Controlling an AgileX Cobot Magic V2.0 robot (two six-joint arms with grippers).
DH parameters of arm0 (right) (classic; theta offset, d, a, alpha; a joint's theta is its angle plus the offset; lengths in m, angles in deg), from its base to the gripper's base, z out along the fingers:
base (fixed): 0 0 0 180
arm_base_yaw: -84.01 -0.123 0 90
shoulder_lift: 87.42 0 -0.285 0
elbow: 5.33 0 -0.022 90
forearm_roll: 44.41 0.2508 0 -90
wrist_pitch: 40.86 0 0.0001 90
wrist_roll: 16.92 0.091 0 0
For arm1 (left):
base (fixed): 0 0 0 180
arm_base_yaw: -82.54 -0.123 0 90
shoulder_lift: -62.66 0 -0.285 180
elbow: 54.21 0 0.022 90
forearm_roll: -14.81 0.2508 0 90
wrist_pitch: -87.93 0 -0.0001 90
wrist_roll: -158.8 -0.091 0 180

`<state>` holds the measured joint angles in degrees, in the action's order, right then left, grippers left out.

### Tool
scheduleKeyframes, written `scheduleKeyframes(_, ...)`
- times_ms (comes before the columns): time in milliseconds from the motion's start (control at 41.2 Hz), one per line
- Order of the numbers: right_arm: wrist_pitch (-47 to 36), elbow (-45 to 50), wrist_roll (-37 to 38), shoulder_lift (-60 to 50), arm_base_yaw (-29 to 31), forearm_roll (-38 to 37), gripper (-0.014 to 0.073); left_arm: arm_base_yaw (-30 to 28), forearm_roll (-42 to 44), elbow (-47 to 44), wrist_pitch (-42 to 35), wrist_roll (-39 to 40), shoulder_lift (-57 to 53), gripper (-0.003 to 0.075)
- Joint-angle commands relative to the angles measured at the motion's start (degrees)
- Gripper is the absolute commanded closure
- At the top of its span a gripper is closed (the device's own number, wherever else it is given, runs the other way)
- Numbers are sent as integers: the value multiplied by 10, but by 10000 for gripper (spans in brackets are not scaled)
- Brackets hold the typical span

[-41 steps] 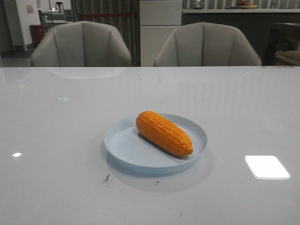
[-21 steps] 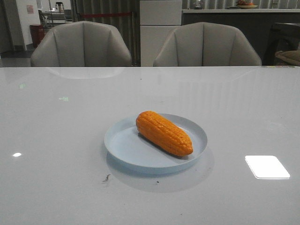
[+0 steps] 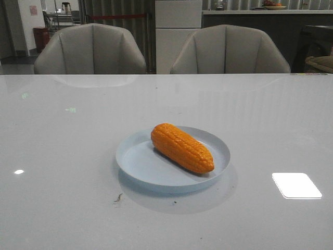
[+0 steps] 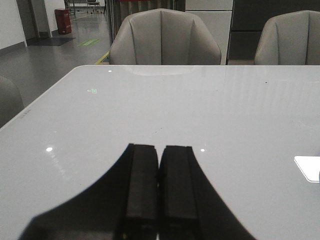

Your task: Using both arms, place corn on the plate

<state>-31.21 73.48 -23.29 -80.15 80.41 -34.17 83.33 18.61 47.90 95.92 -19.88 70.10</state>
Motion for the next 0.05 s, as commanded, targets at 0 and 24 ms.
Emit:
scheduleKeyframes(0, -50, -13, -2, -13, 1, 2, 536, 0, -5, -21, -46, 1, -12, 627)
scheduleKeyframes(24, -50, -13, -2, -13, 1, 2, 536, 0, -5, -21, -46, 1, -12, 627)
